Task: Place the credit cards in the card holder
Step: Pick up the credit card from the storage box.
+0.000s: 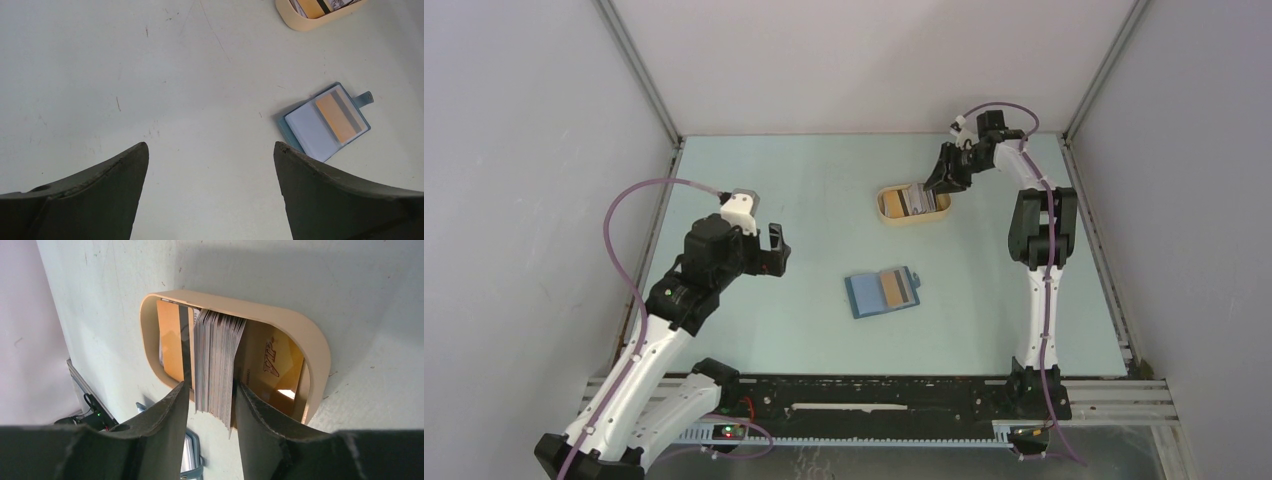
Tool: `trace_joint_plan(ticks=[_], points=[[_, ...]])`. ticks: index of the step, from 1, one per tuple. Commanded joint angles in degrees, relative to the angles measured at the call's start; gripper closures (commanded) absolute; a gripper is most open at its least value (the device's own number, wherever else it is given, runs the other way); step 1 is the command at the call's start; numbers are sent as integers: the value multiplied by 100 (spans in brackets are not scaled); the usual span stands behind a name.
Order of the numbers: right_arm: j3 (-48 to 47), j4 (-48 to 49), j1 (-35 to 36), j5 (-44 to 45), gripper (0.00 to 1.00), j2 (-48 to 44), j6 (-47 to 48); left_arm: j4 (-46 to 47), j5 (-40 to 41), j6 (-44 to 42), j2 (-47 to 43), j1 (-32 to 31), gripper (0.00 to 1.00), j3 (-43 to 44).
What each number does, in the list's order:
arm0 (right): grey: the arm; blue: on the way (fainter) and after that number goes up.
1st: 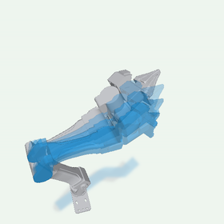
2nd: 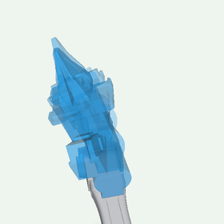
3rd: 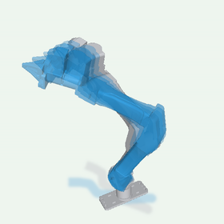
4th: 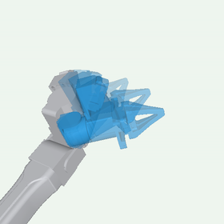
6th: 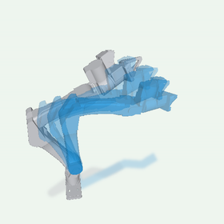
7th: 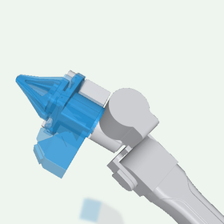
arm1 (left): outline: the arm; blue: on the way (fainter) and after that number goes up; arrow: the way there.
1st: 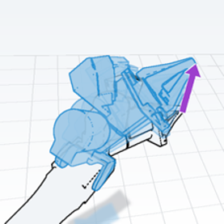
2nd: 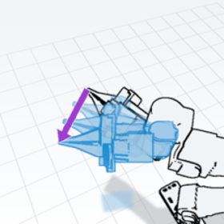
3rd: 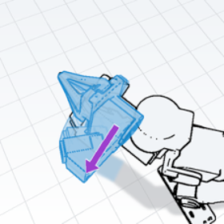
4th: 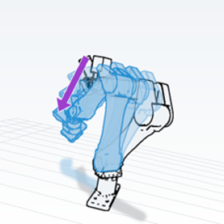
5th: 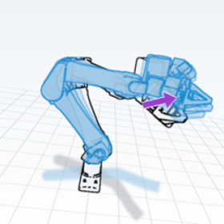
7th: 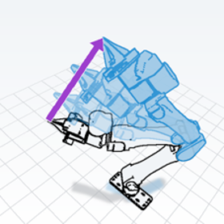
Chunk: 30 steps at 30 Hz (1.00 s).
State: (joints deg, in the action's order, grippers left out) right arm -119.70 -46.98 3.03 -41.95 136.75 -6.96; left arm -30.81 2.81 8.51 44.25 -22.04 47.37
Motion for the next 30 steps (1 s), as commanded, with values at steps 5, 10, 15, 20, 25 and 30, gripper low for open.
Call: trace_joint_plan(ticks=[5,10,15,20,25,30], points=[[49,15,-40,-56,64,-90,-62,75,27,-122,5,51,0,-71],[50,7,-51,91,76,-24,-64,75,28,-122,9,51,0,-71],[54,14,-49,281,83,-15,-44,75,27,-122,12,51,0,-77],[137,79,-60,581,94,-129,79,75,27,-122,3,51,0,-79],[319,281,-66,830,100,-373,188,75,27,-121,-3,51,0,-79],[465,458,-74,1012,100,-638,343,66,26,-122,-4,51,0,-80]])
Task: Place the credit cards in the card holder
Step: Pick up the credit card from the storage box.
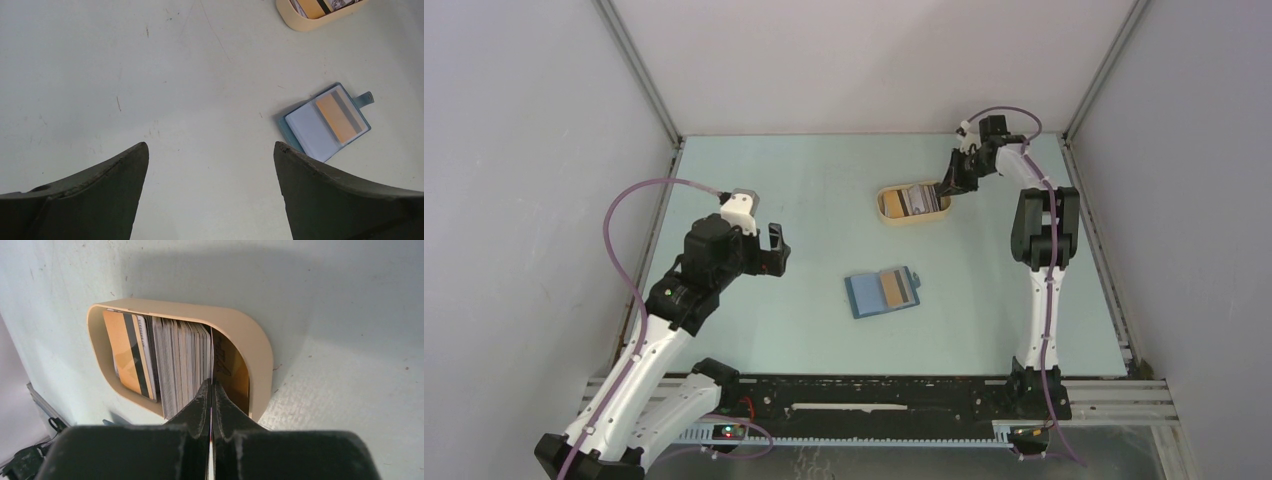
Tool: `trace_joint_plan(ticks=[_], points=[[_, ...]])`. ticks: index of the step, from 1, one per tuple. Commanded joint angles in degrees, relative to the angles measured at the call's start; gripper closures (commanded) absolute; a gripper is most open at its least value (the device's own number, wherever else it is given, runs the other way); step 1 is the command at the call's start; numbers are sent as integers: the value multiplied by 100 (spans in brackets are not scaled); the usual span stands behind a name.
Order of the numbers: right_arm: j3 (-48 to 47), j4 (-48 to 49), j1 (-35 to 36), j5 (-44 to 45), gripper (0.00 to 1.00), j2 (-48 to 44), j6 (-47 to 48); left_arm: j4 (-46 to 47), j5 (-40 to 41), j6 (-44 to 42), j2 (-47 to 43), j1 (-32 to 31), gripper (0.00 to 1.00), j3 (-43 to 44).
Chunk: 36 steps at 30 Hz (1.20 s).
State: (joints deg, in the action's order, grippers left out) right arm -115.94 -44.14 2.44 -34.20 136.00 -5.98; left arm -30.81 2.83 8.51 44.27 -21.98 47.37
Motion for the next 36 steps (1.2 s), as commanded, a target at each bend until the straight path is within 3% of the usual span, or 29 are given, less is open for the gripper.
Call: trace_joint_plan(ticks=[1,18,25,29,32,36], points=[[117,204,-15,272,100,-626,269,66,22,-122,-6,44,0,-79],[371,232,-117,205,100,-1379,869,65,16,-124,-26,45,0,-79],[758,-18,-191,-950,100,-2018,1510,92,14,-131,-179,53,0,-72],[1510,-61,-108,-1805,100,-2684,1948,243,-234,-105,-399,53,0,-111],[2224,-178,87,-2298,100,-3351,2362,469,-702,130,-603,53,0,-176],[3339,-91,425,-2870,100,-4219,2593,1236,-1598,1115,-787,49,0,-576]])
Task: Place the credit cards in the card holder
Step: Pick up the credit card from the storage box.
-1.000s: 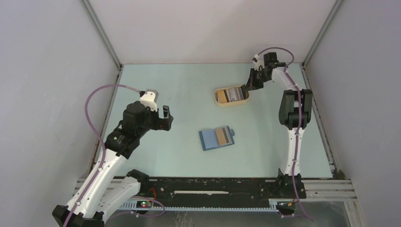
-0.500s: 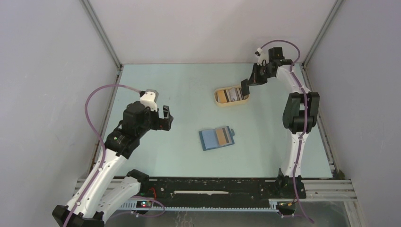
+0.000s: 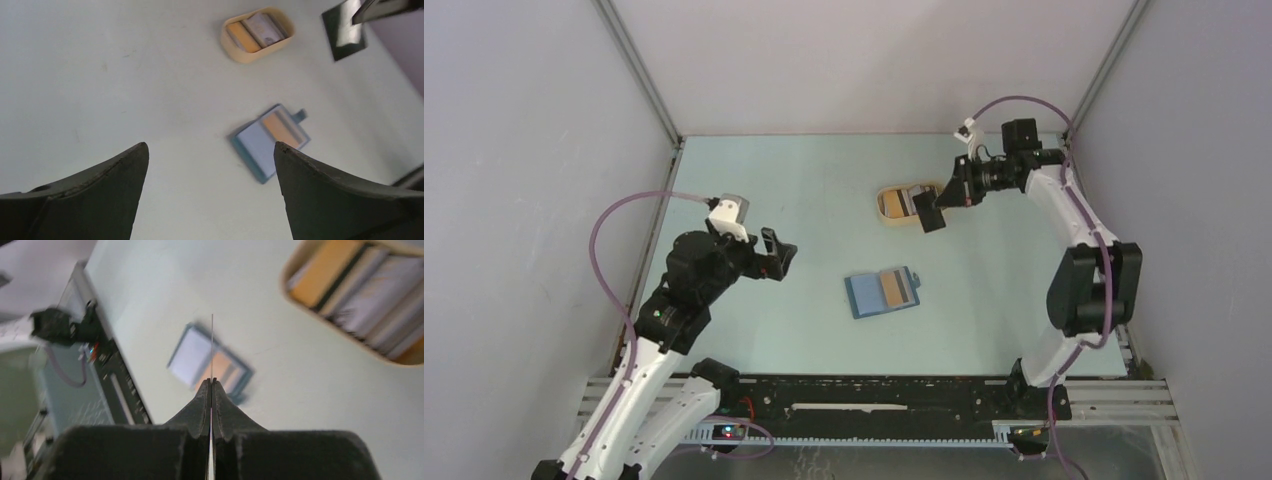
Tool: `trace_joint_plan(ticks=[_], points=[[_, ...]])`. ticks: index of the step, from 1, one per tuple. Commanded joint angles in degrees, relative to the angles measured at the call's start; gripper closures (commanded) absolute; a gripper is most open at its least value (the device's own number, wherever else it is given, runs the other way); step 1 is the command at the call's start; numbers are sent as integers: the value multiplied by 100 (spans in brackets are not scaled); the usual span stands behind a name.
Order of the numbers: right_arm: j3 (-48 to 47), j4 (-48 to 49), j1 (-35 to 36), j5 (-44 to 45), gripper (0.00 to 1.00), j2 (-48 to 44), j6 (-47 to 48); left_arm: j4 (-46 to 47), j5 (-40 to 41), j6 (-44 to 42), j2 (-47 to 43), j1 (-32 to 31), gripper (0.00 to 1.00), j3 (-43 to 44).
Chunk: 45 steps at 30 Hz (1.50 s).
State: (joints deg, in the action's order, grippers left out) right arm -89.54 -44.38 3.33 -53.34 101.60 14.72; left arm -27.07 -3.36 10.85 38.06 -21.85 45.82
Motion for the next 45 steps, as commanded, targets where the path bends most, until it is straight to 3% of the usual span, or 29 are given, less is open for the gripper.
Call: trace_joint_plan(ticks=[1,5,10,16,21,23,29,39,45], points=[[934,-16,413,-1099,100,-982,507,1106,-1200,1234,-180,40,0,-576],[1966,100,805,-1515,100,-1582,493,2212,-1955,2411,-264,0,4,-1409],[2889,760,927,-1960,100,-2097,324,3374,-1576,3069,-457,-639,5,-2262],[3325,1332,699,-3175,100,-1532,-478,4678,-1131,3567,-414,-1225,6,-3050],[3320,1426,517,-3617,100,-759,-998,5566,-1129,3855,158,-1489,17,-3346],[3320,1497,494,-3466,100,-623,-1271,5804,-1112,3902,439,-1608,24,-3332],[3320,1632,543,-2550,100,-561,-1606,6331,-1075,3917,1208,-1801,32,-3185],[3320,1966,683,-2310,100,-150,-2212,6649,-1186,3889,2671,-1893,55,-2673],[3316,2035,853,-1194,100,-143,-2195,6591,-1171,3773,3405,-1897,73,-2365]])
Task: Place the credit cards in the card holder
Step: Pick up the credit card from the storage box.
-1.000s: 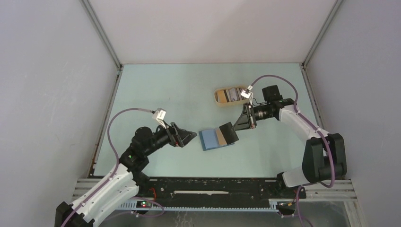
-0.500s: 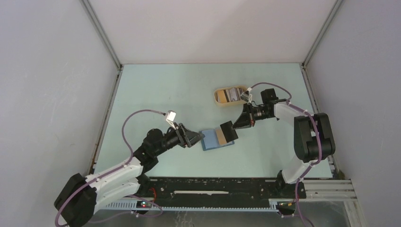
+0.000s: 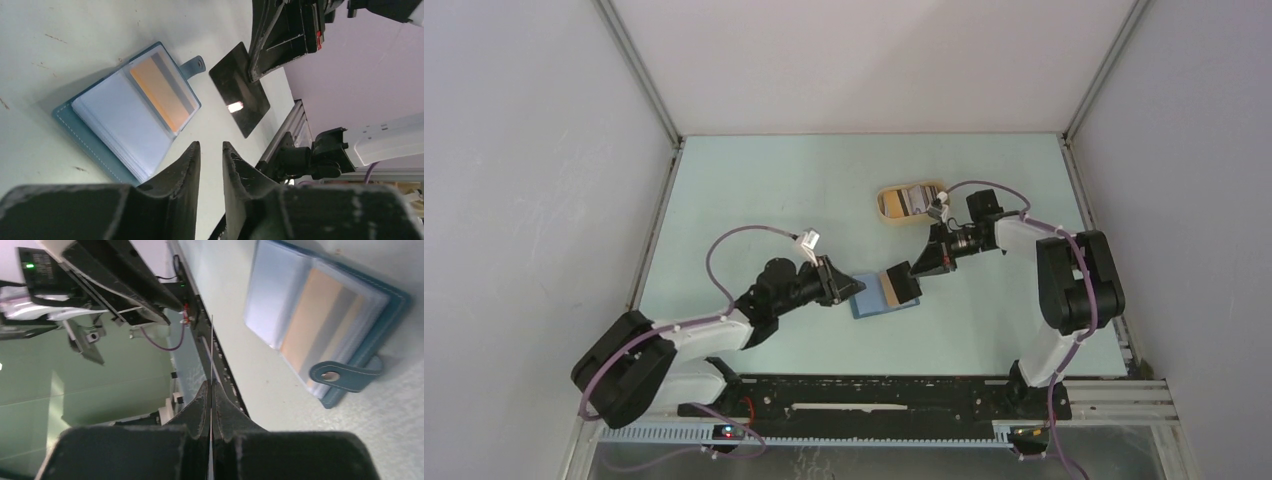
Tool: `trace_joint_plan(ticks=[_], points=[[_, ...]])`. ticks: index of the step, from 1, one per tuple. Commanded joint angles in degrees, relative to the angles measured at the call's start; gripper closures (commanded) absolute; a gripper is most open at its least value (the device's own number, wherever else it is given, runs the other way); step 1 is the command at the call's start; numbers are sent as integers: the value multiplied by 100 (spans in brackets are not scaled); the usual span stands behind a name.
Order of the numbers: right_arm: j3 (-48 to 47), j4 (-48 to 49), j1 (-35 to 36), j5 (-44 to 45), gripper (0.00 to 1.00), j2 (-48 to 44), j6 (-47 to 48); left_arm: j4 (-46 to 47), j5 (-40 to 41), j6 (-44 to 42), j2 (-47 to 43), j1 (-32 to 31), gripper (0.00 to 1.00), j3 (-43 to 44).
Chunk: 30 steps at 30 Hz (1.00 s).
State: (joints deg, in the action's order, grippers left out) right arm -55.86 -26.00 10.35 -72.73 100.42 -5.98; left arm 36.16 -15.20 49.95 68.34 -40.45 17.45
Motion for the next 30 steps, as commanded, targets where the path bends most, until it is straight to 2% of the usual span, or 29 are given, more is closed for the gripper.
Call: trace_joint_plan(ticks=[1,9,15,25,30], points=[[-71,192,211,932,100,-31,-150,268,-10,-150,513,-42,74,542],[-372,228,661,1744,100,130,-223,200,-40,-320,1613,-69,77,1022],[-655,158,902,2180,100,345,-214,-243,383,-468,2334,-66,82,1212],[-840,89,854,2329,100,752,-269,-833,808,-677,2528,-67,86,1237],[-944,65,728,2080,100,726,-276,-863,802,-687,2553,-68,87,1217]])
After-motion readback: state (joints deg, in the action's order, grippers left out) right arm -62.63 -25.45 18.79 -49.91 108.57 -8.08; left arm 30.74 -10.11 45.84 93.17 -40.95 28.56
